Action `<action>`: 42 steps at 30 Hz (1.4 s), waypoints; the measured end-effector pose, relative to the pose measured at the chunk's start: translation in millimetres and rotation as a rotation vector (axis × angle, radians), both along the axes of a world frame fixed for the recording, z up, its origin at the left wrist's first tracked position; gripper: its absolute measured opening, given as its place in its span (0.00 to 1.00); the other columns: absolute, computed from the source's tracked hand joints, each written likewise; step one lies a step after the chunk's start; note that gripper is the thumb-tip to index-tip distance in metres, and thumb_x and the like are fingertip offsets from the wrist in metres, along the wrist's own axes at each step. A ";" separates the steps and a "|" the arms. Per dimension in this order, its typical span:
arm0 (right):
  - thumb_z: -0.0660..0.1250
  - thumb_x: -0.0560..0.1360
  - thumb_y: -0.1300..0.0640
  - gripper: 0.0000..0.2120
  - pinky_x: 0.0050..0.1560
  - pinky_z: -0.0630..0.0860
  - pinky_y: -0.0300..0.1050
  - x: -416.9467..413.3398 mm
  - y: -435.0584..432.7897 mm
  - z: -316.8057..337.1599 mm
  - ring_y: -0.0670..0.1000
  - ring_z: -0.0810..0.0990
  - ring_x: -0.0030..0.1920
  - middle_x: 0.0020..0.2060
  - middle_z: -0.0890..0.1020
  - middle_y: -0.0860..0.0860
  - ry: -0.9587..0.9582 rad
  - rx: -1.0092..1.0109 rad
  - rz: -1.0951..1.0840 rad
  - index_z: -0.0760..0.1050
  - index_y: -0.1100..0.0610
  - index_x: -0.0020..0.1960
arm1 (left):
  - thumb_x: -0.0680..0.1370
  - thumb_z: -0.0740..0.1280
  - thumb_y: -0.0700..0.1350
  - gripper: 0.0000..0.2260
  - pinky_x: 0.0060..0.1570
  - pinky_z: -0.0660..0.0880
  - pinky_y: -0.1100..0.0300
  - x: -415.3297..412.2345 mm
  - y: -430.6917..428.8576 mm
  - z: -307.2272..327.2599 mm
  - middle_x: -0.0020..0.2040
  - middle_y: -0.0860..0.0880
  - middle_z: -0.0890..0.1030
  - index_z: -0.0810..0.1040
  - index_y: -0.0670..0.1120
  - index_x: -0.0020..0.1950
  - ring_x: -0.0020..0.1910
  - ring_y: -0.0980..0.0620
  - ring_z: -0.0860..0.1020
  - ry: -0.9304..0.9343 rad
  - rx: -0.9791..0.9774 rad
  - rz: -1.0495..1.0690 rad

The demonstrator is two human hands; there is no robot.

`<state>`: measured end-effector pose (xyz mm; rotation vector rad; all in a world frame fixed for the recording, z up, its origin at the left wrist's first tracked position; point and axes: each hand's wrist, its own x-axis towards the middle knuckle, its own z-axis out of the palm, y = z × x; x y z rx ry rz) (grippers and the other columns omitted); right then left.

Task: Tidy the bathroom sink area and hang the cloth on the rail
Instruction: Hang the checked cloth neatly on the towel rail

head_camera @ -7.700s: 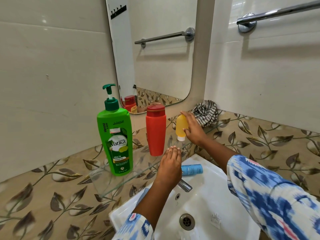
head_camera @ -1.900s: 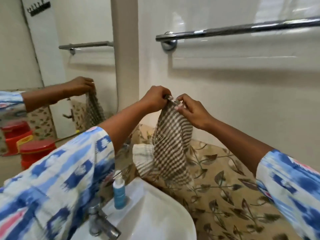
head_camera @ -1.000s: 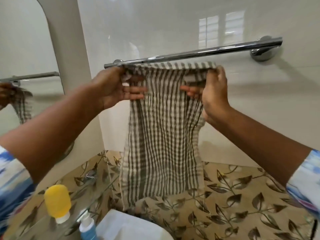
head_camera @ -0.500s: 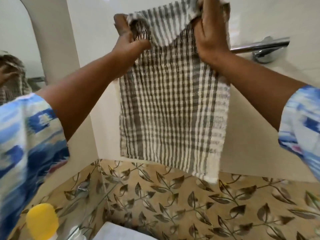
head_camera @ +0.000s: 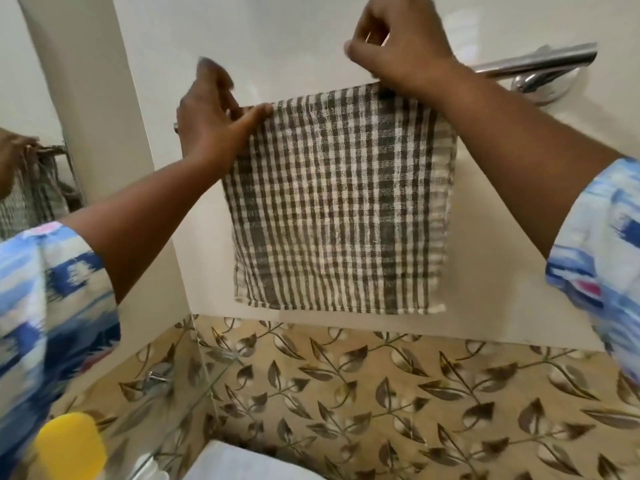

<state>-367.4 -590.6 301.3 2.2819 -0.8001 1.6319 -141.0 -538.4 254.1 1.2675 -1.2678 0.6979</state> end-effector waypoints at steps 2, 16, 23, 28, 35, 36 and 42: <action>0.63 0.74 0.49 0.13 0.48 0.71 0.39 -2.7 9.3 -8.6 0.47 0.77 0.44 0.49 0.83 0.52 0.028 -0.106 -0.077 0.77 0.55 0.52 | 0.73 0.70 0.53 0.11 0.49 0.76 0.53 6.0 -0.1 -6.5 0.44 0.52 0.73 0.74 0.47 0.46 0.44 0.53 0.73 -0.101 -0.016 0.033; 0.42 0.75 0.31 0.36 0.61 0.66 0.58 -3.9 4.0 -27.4 0.62 0.76 0.55 0.53 0.78 0.63 0.407 -0.002 -0.585 0.66 0.59 0.64 | 0.81 0.57 0.49 0.13 0.57 0.72 0.50 26.1 -3.1 6.7 0.58 0.41 0.78 0.75 0.45 0.59 0.54 0.44 0.75 -0.044 0.303 -0.064; 0.54 0.78 0.44 0.20 0.59 0.66 0.58 -17.1 -3.2 -22.0 0.61 0.68 0.63 0.61 0.71 0.61 0.284 -0.238 -0.395 0.67 0.60 0.58 | 0.79 0.61 0.44 0.10 0.51 0.69 0.56 30.0 2.0 13.7 0.56 0.41 0.72 0.75 0.41 0.55 0.51 0.50 0.69 -0.031 0.284 -0.037; 0.55 0.77 0.43 0.23 0.61 0.63 0.60 -15.0 2.9 -52.3 0.61 0.66 0.63 0.62 0.70 0.60 0.297 -0.312 -0.517 0.65 0.59 0.62 | 0.81 0.56 0.47 0.14 0.53 0.69 0.53 24.7 -1.4 19.1 0.57 0.37 0.75 0.76 0.39 0.53 0.55 0.40 0.73 -0.055 0.360 0.047; 0.54 0.77 0.42 0.24 0.64 0.61 0.57 -23.5 -9.7 -62.7 0.61 0.66 0.61 0.60 0.69 0.61 0.334 -0.285 -0.554 0.62 0.59 0.64 | 0.82 0.51 0.53 0.18 0.48 0.68 0.53 24.1 -5.6 13.5 0.53 0.37 0.76 0.73 0.41 0.49 0.51 0.40 0.74 0.043 0.397 0.098; 0.55 0.76 0.42 0.24 0.64 0.62 0.57 -23.4 -9.4 -63.3 0.61 0.67 0.61 0.59 0.69 0.61 0.325 -0.286 -0.557 0.62 0.59 0.63 | 0.82 0.52 0.53 0.19 0.50 0.70 0.51 22.7 -5.9 14.9 0.57 0.36 0.76 0.72 0.40 0.54 0.55 0.39 0.74 0.049 0.404 0.113; 0.58 0.74 0.42 0.32 0.75 0.46 0.60 -18.3 -7.8 -82.7 0.61 0.58 0.71 0.69 0.62 0.60 0.325 -0.253 -0.623 0.53 0.56 0.71 | 0.82 0.50 0.52 0.13 0.49 0.69 0.46 20.3 -10.9 14.2 0.49 0.37 0.75 0.66 0.43 0.54 0.47 0.41 0.71 0.075 0.390 0.131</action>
